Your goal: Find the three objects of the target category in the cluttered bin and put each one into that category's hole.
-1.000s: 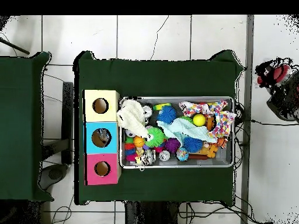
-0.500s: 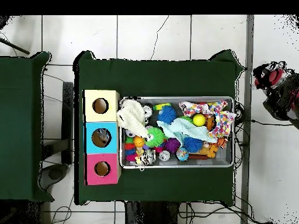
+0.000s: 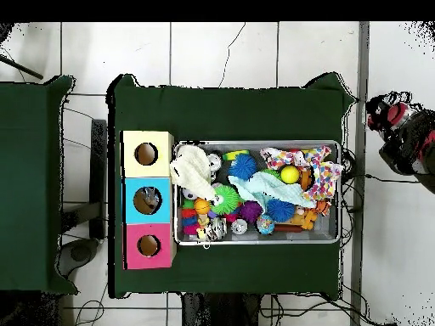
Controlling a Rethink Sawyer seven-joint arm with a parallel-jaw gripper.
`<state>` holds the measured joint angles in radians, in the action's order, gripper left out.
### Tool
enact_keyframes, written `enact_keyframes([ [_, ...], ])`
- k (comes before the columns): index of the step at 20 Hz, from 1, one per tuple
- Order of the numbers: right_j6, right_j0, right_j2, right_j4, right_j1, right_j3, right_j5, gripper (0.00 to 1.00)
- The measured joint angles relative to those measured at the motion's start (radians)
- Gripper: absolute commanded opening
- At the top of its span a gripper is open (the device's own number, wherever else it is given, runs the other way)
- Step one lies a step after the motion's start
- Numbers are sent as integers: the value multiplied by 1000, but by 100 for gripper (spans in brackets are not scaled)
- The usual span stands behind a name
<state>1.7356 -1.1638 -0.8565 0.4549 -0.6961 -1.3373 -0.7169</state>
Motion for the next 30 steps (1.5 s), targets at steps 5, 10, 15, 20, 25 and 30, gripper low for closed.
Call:
enact_keyframes([
  [5,0,-4,-12,4,24,0,6,0],
  [10,0,-5,-30,32,50,0,20,0],
  [15,0,-13,-54,54,80,0,31,0],
  [20,0,-33,-76,74,117,1,34,0],
  [25,0,-50,-90,87,152,1,35,0],
  [30,0,-65,-110,91,188,1,35,0],
])
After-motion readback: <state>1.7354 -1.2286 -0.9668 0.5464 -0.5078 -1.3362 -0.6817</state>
